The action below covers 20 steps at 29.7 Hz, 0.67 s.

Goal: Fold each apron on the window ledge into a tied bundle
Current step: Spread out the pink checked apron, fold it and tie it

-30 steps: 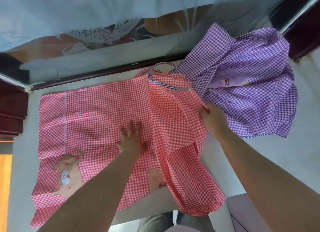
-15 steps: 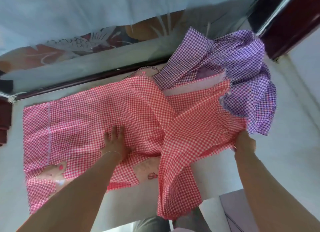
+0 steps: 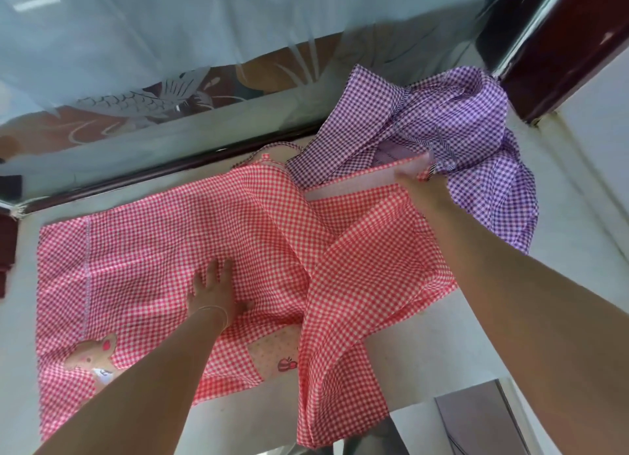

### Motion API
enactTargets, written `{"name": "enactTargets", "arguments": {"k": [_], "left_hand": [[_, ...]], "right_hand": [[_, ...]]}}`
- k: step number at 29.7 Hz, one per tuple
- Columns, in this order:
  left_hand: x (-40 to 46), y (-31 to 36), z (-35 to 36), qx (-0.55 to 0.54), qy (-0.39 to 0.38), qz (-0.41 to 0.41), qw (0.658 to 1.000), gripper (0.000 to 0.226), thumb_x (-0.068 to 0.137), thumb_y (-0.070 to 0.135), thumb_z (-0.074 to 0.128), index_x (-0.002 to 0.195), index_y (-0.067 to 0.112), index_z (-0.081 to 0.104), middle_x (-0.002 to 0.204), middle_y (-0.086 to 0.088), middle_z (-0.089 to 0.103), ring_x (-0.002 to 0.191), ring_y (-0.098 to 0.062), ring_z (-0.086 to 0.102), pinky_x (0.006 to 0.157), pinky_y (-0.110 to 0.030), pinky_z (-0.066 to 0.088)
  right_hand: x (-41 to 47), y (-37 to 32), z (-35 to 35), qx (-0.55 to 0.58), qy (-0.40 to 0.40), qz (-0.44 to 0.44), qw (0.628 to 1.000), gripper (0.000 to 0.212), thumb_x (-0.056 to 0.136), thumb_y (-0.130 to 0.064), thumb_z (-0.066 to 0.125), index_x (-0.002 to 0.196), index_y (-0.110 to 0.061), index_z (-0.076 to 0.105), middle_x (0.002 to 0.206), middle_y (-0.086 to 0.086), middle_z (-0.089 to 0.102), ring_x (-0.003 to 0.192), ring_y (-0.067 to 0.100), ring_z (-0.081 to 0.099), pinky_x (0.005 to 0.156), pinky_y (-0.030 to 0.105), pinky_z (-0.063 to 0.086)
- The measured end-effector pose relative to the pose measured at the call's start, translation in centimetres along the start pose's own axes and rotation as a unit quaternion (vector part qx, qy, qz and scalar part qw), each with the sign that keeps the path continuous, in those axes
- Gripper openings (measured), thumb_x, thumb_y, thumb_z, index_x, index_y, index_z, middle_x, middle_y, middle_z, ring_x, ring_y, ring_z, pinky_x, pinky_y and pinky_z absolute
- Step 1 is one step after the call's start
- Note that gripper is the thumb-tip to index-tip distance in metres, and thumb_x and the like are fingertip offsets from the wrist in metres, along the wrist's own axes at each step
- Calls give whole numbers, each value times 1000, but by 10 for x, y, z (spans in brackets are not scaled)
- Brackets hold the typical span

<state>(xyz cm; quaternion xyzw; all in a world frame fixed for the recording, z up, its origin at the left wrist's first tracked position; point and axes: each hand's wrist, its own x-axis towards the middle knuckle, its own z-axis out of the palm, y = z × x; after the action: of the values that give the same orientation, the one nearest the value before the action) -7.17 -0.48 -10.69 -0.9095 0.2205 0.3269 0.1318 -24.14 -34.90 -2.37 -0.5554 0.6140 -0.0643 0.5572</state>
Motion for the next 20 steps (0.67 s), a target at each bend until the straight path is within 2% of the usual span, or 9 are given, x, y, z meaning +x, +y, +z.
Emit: {"name": "enactTargets", "arguments": {"k": [3,6,8,10,12,14,17,19,20], "left_hand": [[2,4,-2,-3,-8,-5,1000,107,81,57,64,152,26,-10,160,-4,-16,146,-38,-7,116,-55,16],[3,5,-3,-7,-14,-8,1000,108,81,54,65,152,25,-10,160,-4,-17,146,-39,-9,116,-55,16],[2,5,-2,-4,-15,-8,1000,107,81,54,65,152,25,-10,159,-5,-17,145,-39,-9,117,-55,15],[3,5,-2,-6,-14,-8,1000,108,81,54,65,152,25,-10,159,-5,-17,145,-40,-10,117,-55,15],[2,5,-3,-9,-15,-10,1000,108,80,54,66,152,25,-10,159,-4,-17,145,-39,-11,116,-56,15],[3,5,-2,-10,-16,-8,1000,108,80,54,66,152,26,-10,159,-4,-17,145,-39,-11,116,-56,15],[3,5,-2,-9,-18,-8,1000,109,80,54,66,152,27,-11,159,-3,-18,145,-39,-12,116,-57,15],[3,6,-2,0,-21,-11,1000,109,79,55,66,152,27,-11,159,-3,-18,145,-39,-12,115,-56,15],[3,7,-3,2,-21,-13,1000,109,79,55,66,152,27,-12,159,-3,-18,145,-39,-11,115,-56,16]], "right_hand": [[8,-2,-18,-108,-67,1,992,55,87,-13,67,136,-3,46,121,6,57,97,21,58,81,24,46],[13,-8,-38,-148,-63,-81,984,34,90,-18,65,121,-4,61,101,7,64,73,14,56,78,27,44],[17,-17,-51,-117,-18,-150,981,23,94,-23,60,108,-7,67,97,16,68,82,27,64,79,36,51],[26,-22,-59,-188,78,-206,957,28,99,-27,51,104,-4,68,96,24,65,95,38,62,76,40,45],[32,-21,-63,-280,158,-213,923,38,100,-33,46,104,0,64,98,26,62,99,41,59,74,39,41],[36,-21,-63,-245,167,-194,935,44,95,-41,52,100,1,64,96,22,64,95,39,61,76,40,45],[38,-30,-57,20,-13,-128,991,28,90,-27,63,100,-1,65,87,6,69,86,26,66,81,39,54],[41,-31,-49,103,-156,-85,979,12,91,-8,58,101,-3,64,88,3,72,91,22,67,86,36,54],[41,-31,-45,87,-181,-84,976,12,91,-5,57,100,-4,64,90,3,72,92,22,67,89,37,53]]}}
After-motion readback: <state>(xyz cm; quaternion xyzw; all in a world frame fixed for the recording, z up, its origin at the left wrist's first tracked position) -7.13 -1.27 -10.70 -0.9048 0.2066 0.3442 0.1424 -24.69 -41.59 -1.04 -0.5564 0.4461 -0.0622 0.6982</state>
